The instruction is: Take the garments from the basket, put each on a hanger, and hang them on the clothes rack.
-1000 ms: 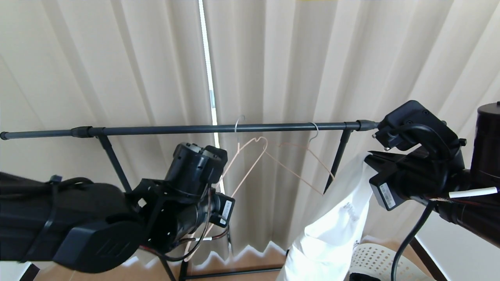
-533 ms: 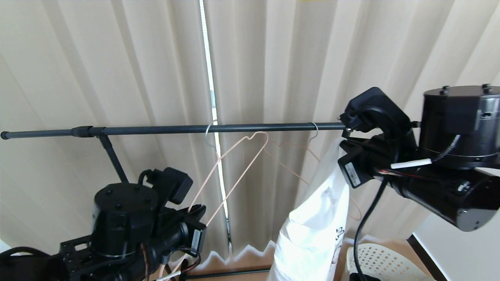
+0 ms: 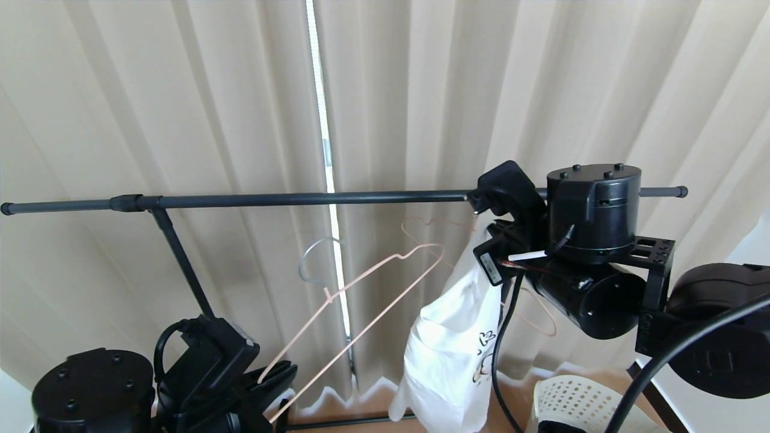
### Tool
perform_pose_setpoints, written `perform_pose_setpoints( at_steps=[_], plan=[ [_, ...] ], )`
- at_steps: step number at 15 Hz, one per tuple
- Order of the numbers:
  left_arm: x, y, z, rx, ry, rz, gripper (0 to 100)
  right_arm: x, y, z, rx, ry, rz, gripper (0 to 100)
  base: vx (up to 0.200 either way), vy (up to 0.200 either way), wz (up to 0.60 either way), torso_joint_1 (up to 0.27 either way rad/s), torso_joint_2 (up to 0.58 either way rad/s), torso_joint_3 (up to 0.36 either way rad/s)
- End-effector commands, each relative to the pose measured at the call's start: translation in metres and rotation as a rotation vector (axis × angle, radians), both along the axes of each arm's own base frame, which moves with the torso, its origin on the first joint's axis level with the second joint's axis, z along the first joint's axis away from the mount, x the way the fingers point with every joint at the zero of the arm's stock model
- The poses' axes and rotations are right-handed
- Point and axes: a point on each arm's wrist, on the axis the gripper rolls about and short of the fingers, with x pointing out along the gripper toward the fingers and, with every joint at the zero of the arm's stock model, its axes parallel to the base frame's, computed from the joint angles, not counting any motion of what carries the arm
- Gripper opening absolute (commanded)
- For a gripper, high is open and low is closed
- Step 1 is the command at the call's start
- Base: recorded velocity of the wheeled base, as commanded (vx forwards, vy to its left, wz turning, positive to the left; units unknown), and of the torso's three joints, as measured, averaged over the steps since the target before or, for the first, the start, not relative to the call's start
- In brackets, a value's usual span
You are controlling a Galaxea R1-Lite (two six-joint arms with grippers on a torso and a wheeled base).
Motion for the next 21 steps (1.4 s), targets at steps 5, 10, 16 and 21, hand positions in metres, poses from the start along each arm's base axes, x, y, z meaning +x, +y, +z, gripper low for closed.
perform_pose_setpoints(
  at_steps=[5, 10, 16, 21],
  plan=[
    [-0.006, 0.004, 0.004, -0.017, -0.016, -0.019, 0, 0.010, 0.000, -0.002, 0.007, -0.029, -0.055, 0, 0.000, 0.000, 0.00, 0.000, 0.00, 0.000],
    [-0.014, 0.008, 0.001, -0.026, 0.004, -0.111, 0, 0.026, 0.000, -0.003, 0.009, -0.043, -0.114, 0, 0.000, 0.000, 0.00, 0.000, 0.00, 0.000],
    [-0.016, 0.002, -0.003, -0.021, 0.036, -0.165, 0, 0.039, 0.007, -0.006, 0.032, -0.075, -0.155, 0, 0.000, 0.000, 0.00, 0.000, 0.00, 0.000],
    [-0.010, -0.005, -0.007, -0.027, 0.042, -0.162, 0, 0.030, 0.019, -0.006, 0.043, -0.085, -0.134, 0, 0.000, 0.000, 0.00, 0.000, 0.00, 0.000]
  ],
)
